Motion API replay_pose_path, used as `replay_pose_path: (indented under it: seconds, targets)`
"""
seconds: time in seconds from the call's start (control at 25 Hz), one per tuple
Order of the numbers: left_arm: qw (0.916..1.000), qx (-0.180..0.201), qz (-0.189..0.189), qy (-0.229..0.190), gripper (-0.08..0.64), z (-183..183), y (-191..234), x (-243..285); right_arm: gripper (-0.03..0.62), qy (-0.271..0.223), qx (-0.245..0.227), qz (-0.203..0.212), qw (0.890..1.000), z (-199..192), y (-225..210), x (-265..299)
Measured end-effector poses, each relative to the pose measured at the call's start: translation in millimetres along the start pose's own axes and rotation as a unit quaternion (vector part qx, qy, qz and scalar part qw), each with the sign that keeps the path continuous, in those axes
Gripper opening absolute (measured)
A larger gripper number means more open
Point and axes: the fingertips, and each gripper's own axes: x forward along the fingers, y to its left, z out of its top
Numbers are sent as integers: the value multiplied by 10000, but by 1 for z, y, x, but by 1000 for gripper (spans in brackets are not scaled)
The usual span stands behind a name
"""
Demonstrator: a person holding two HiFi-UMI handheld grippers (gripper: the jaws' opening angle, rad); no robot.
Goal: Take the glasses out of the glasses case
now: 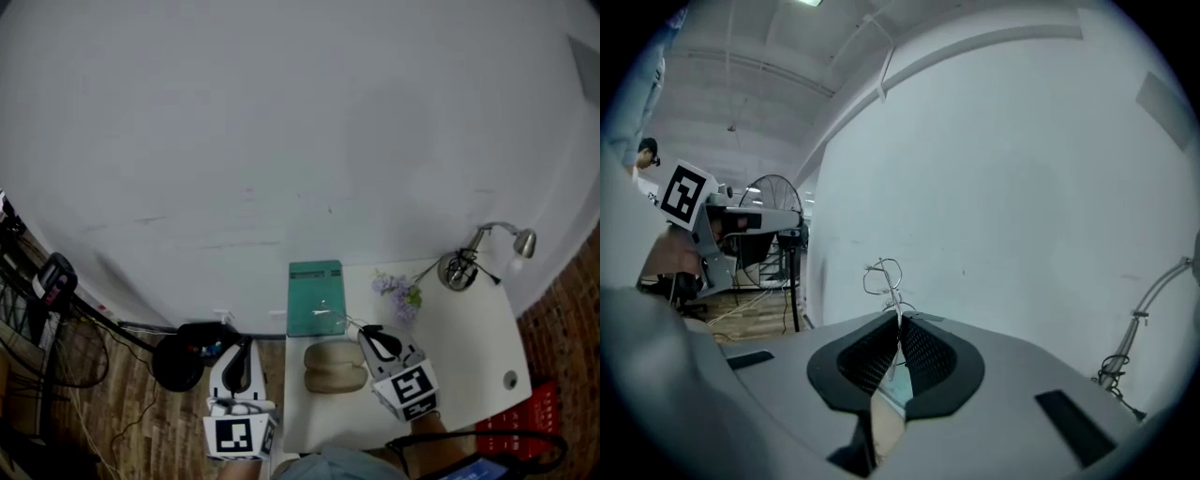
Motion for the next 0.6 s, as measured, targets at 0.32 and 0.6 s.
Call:
replay_pose_path:
  seconds: [0.32, 0.6]
  targets:
    - [9993, 196, -80, -305, 6, 28, 5, 17, 32, -763, 100, -461, 9960, 63, -13, -14]
    - [9984, 171, -67, -530, 6, 50, 11, 25, 32, -1270, -242, -637, 9896, 107, -15, -23]
